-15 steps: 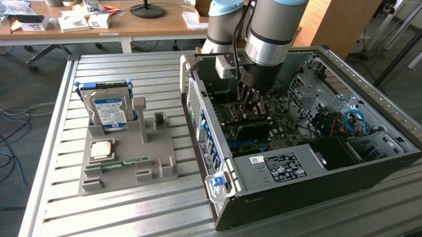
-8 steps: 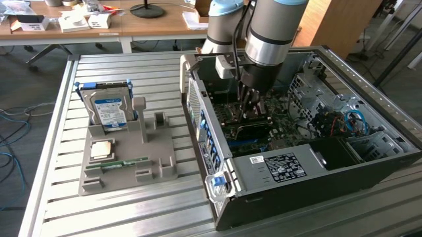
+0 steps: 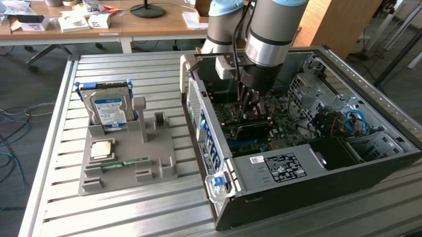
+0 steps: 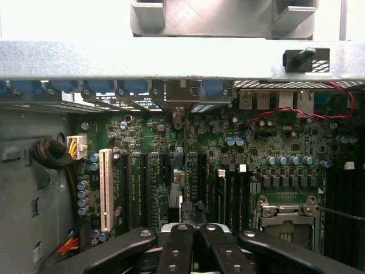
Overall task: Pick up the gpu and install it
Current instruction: 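Press down on the gpu until it lock into place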
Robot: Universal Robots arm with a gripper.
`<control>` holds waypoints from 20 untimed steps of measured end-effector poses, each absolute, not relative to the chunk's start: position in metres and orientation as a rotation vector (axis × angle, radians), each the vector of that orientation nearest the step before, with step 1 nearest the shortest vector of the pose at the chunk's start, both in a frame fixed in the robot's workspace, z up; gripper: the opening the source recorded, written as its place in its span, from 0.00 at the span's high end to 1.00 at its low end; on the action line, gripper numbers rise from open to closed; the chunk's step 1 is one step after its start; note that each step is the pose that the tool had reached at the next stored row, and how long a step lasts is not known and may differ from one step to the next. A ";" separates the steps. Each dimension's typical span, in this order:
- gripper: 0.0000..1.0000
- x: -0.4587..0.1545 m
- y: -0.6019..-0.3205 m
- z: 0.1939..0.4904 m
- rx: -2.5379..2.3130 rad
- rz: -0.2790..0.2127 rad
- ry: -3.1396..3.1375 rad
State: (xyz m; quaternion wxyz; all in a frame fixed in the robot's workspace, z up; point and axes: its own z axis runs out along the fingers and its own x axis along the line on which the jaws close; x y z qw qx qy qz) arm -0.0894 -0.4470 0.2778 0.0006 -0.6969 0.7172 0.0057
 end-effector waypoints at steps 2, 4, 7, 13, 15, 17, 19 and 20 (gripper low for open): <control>0.89 -0.089 -0.447 0.278 -2.188 0.018 2.252; 0.89 -0.089 -0.447 0.277 -2.188 0.018 2.252; 0.89 -0.089 -0.447 0.276 -2.188 0.018 2.252; 0.89 -0.089 -0.447 0.276 -2.188 0.018 2.252; 0.89 -0.089 -0.447 0.276 -2.188 0.018 2.252; 0.89 -0.089 -0.447 0.276 -2.188 0.018 2.252; 0.89 -0.089 -0.447 0.276 -2.188 0.018 2.252; 0.89 -0.089 -0.447 0.276 -2.188 0.018 2.252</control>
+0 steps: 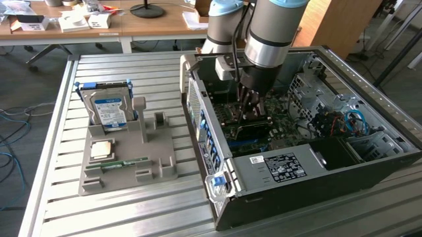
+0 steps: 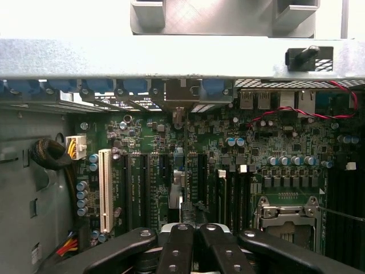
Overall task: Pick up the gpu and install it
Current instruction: 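Press down on the gpu until it lock into place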
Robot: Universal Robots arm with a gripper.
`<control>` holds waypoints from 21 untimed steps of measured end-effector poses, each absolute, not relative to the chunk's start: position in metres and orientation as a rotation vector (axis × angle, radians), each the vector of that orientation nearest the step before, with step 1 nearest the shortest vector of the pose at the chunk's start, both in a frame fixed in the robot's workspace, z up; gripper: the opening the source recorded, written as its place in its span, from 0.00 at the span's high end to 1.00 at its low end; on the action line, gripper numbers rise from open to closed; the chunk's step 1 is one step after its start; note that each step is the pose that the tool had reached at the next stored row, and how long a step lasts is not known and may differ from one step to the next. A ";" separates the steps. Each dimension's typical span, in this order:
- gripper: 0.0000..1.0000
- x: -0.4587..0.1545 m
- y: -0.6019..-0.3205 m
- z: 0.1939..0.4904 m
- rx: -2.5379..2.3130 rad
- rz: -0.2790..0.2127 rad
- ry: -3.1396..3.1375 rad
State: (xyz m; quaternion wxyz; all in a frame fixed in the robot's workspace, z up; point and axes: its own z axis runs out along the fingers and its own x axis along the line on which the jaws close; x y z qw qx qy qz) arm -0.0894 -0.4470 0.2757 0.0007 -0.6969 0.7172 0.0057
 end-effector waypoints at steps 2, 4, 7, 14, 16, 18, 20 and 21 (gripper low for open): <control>0.89 -0.089 -0.449 0.275 -2.188 0.018 2.252; 0.89 -0.089 -0.449 0.275 -2.188 0.018 2.252; 0.89 -0.089 -0.449 0.275 -2.188 0.018 2.252; 0.89 -0.089 -0.449 0.275 -2.188 0.018 2.252; 0.89 -0.089 -0.449 0.276 -2.189 0.018 2.252; 0.89 -0.089 -0.449 0.279 -2.188 0.018 2.252; 0.89 -0.089 -0.449 0.280 -2.188 0.018 2.252; 0.89 -0.089 -0.449 0.280 -2.188 0.018 2.252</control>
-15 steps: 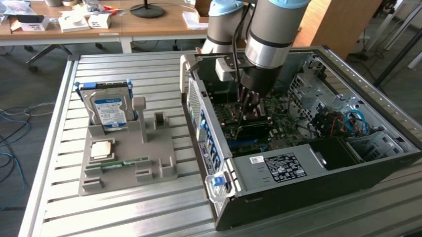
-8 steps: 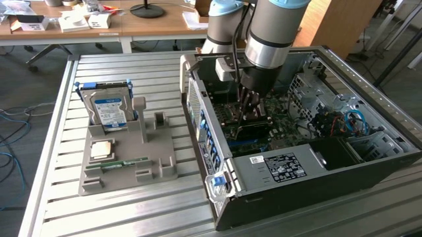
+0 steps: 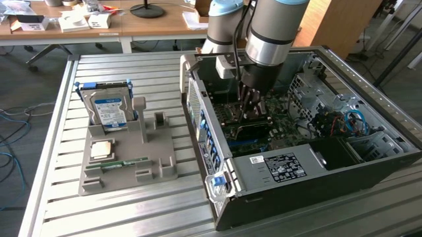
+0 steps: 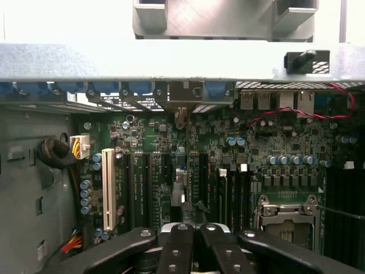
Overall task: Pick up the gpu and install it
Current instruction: 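Press down on the gpu until it lock into place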
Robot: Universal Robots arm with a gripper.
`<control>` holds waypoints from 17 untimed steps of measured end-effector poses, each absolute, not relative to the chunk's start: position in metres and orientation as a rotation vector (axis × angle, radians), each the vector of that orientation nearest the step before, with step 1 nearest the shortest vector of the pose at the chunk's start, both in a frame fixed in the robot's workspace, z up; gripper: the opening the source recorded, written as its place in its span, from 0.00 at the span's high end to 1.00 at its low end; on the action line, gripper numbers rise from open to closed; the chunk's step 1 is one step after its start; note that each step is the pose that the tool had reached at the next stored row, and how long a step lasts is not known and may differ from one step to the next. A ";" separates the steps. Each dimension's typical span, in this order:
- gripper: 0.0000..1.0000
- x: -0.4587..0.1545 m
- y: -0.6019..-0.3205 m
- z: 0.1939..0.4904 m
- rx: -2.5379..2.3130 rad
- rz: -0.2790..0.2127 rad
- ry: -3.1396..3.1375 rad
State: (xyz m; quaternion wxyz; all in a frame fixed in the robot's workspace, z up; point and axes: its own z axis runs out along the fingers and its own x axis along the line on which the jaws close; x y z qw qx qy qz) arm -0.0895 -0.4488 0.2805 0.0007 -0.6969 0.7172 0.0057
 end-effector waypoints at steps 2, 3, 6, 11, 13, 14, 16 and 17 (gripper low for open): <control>0.89 -0.089 -0.449 0.280 -2.188 0.018 2.252; 0.89 -0.089 -0.449 0.281 -2.188 0.018 2.252; 0.89 -0.089 -0.449 0.282 -2.189 0.018 2.252; 0.89 -0.089 -0.449 0.282 -2.188 0.018 2.252; 0.89 -0.089 -0.449 0.280 -2.188 0.018 2.252; 0.89 -0.089 -0.449 0.279 -2.189 0.018 2.252; 0.89 -0.089 -0.449 0.280 -2.189 0.018 2.252; 0.89 -0.089 -0.449 0.279 -2.189 0.018 2.252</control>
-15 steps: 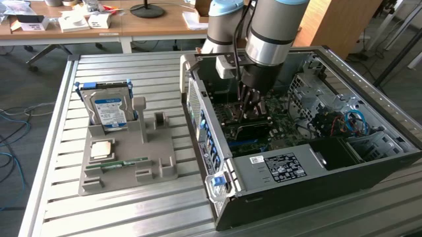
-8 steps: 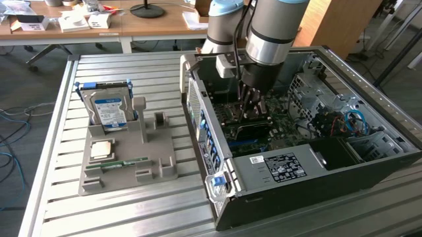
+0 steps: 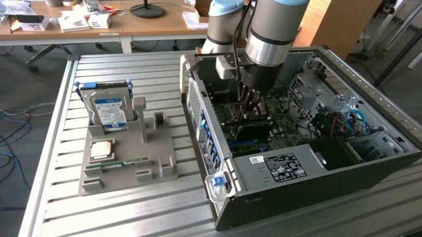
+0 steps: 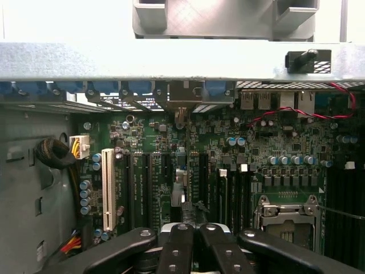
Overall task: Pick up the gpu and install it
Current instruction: 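Press down on the gpu until it lock into place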
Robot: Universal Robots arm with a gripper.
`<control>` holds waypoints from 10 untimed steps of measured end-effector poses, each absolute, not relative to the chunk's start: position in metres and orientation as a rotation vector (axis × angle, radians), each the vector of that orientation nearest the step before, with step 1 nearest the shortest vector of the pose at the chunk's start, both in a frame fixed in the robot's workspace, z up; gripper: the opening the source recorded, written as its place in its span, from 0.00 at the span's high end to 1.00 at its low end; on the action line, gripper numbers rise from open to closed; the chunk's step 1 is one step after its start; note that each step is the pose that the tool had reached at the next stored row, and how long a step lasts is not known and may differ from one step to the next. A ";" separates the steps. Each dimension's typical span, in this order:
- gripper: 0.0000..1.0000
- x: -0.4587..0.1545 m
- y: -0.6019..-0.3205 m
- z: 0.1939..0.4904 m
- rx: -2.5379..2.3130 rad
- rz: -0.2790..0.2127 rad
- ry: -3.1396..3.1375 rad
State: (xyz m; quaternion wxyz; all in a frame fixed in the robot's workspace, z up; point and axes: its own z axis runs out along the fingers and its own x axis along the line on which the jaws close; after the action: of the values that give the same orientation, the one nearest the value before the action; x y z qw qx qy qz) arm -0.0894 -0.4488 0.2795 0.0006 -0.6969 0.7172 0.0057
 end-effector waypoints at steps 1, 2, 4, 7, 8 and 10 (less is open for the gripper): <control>0.89 -0.089 -0.449 0.279 -2.189 0.018 2.252; 0.89 -0.089 -0.449 0.279 -2.189 0.018 2.252; 0.89 -0.089 -0.449 0.277 -2.188 0.019 2.252; 0.89 -0.089 -0.449 0.276 -2.188 0.019 2.252; 0.89 -0.089 -0.449 0.276 -2.188 0.019 2.252; 0.89 -0.089 -0.449 0.276 -2.188 0.019 2.252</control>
State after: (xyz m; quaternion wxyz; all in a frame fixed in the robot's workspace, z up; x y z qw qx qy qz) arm -0.0895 -0.4488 0.2759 0.0009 -0.6969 0.7172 0.0061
